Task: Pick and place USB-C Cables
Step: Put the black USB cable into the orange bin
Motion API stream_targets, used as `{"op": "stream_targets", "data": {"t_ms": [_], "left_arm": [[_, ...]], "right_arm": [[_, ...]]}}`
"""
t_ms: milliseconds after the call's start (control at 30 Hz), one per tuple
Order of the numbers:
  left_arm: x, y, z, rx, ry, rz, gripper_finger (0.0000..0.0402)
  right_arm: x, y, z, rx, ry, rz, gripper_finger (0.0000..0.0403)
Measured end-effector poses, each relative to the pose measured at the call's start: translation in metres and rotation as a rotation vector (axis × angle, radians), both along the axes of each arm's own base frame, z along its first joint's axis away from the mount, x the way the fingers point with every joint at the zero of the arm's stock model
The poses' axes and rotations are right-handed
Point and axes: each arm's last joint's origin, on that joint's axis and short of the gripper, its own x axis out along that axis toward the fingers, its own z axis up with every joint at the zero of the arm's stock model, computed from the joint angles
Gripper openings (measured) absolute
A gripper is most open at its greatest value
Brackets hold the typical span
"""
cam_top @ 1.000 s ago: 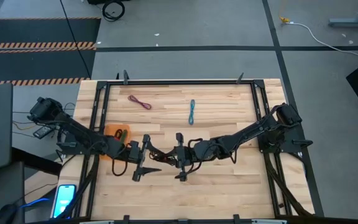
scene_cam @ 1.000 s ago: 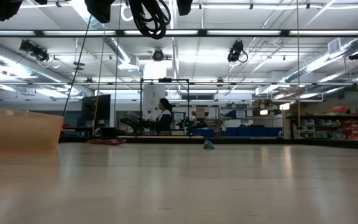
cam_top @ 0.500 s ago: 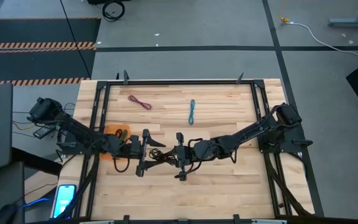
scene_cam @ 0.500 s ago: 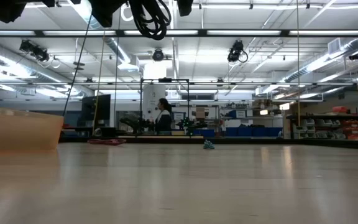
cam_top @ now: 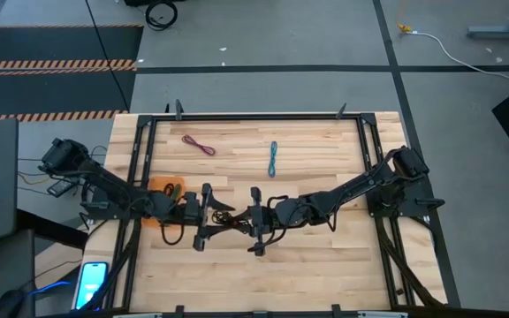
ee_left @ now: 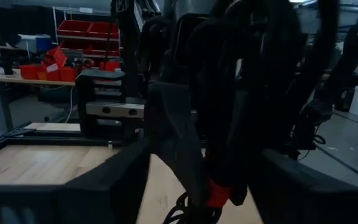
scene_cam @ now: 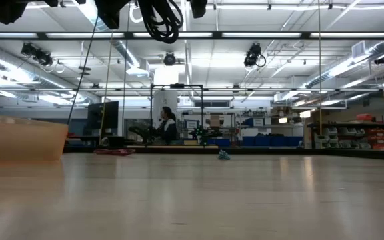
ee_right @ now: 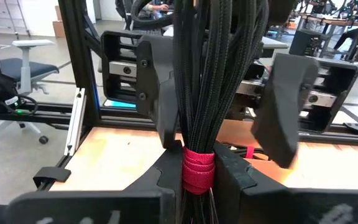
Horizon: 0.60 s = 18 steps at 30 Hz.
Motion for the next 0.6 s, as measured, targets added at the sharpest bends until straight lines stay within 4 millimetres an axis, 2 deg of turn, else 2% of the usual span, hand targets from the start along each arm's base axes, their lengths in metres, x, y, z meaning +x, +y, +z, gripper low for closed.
{"op": "stream_targets", "data": {"t_ms": [133,267,333,467,600], "left_arm": [[-0.0001,-0.0001,0.0003,-0.001,-0.003,-0.001,0.0162],[-0.0003,-0.0003,0.0003,-0.001,-0.004,-0.004,0.0069],[-0.0003,-0.0002,0.0001,-0.001,-0.002,-0.001,0.0033],[-0.0001,0.0006,0.0,-0.002,0.0,0.013,0.0033],[0.0001,0.0014,-0.001,0.0,0.01,0.037,0.0033]], "right_arm": [[0.0,-0.0006,0.0003,0.0,0.0,-0.005,0.006],[0.0,-0.0014,-0.0004,0.007,0.004,-0.011,0.006],[0.0,-0.0018,-0.0007,0.005,0.006,-0.017,0.0079],[-0.0001,-0.002,-0.0009,0.025,0.008,-0.041,0.0145],[-0.0003,-0.0024,-0.0016,0.027,0.013,-0.064,0.0187]]}}
